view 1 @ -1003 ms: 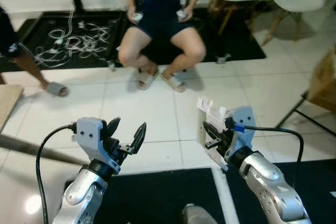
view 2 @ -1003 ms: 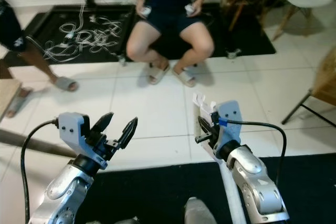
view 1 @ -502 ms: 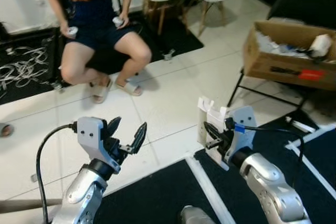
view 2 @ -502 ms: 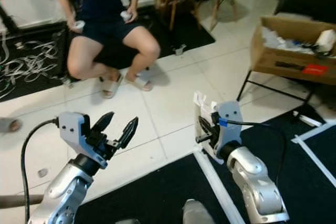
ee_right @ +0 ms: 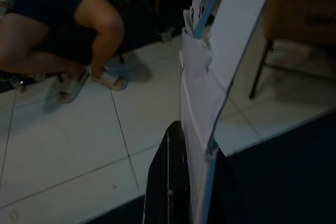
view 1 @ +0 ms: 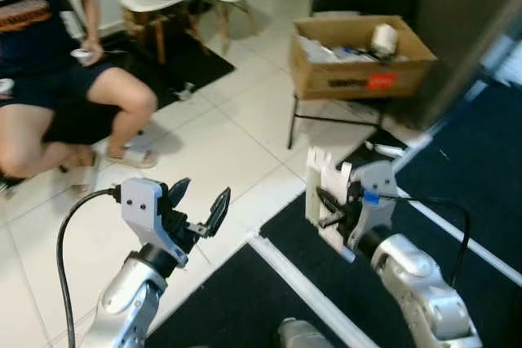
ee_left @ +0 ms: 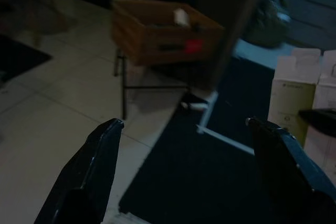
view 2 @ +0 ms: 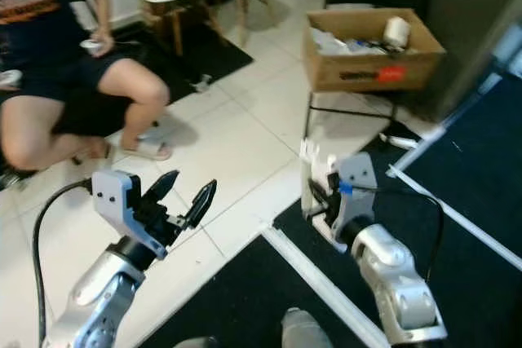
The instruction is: Picking trash to rubbish bin
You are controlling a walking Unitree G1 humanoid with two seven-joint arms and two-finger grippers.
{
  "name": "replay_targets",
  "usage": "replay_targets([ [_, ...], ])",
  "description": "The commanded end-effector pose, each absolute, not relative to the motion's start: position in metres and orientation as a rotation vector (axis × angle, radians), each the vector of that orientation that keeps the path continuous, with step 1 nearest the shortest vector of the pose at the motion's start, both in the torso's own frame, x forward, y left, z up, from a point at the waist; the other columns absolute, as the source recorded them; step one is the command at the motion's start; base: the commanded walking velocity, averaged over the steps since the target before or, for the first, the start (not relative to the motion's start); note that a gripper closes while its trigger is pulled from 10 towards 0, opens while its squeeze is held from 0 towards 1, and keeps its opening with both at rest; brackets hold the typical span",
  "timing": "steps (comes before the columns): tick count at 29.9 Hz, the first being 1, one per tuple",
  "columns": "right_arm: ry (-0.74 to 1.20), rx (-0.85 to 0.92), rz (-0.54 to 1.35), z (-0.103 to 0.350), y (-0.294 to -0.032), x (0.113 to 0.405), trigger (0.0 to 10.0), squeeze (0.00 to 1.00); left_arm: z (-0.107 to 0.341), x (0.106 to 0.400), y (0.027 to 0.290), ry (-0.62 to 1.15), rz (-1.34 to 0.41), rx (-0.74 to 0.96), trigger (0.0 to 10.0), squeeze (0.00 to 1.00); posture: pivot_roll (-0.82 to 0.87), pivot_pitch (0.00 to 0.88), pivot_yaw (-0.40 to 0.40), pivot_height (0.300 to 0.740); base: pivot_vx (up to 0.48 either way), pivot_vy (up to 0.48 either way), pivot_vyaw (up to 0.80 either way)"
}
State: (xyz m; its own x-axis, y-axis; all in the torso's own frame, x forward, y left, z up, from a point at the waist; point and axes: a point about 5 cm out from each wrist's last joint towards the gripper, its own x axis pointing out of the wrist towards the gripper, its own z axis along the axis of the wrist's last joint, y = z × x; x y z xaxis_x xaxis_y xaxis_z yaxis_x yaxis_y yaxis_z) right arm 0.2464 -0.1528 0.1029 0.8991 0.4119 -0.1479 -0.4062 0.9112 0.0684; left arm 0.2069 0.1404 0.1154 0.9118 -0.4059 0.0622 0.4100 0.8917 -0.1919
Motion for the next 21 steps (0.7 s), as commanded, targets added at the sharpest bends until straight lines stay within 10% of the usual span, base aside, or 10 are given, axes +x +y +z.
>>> replay_targets([
  [1,0.173,0.032,0.414,0.1003,-0.1557,0.2461,10.0,0.00,0.1126,0.2066,0.1380,0.000,-0.440,-0.176,10.0,0.00,-0.12,0.055,0.038,0.740,0.000,0.000,-0.80],
  [21,0.162,0.041,0.412,0.1013,-0.1562,0.2475,10.0,0.00,0.1120,0.2074,0.1366,0.001,-0.434,-0.143,10.0,0.00,-0.11,0.057,0.041,0.740,0.000,0.000,-0.60],
])
